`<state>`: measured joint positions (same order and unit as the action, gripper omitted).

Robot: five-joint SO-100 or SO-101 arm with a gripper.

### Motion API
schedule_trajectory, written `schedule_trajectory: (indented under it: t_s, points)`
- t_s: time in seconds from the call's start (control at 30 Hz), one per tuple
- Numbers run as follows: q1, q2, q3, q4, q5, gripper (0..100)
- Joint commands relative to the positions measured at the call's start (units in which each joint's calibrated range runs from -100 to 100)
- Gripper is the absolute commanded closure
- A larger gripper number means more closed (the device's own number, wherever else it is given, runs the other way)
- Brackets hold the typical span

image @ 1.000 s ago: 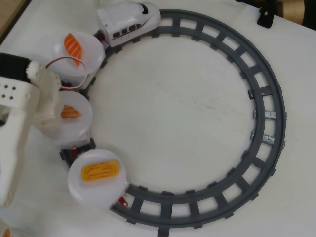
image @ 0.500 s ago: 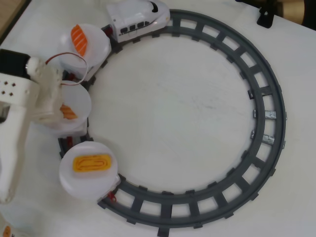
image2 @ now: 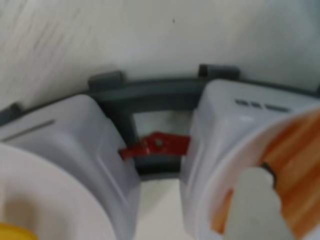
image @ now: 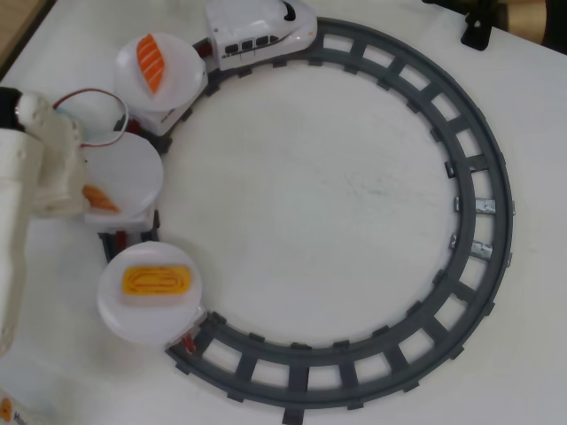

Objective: Pick up the sushi from the Shinkansen and put it on the blue dish

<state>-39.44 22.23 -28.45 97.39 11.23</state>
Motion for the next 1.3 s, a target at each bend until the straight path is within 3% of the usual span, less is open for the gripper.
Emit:
schedule_trajectory:
  t_s: [0.0,0.17,0.53,1.0,1.27]
  points:
    - [-0.9,-0.5,0.5,0.1,-0.3,81]
    - [-1.5,-1.4,-0.9,0.3,-1.2,98]
    - [-7.0,-10.6,-9.0,1.8,-1.0,97]
    - [-31.0,-12.8,1.0,1.5,-0.5,97]
    - [-30.5,-9.2,2.0,-4.4,1.2,97]
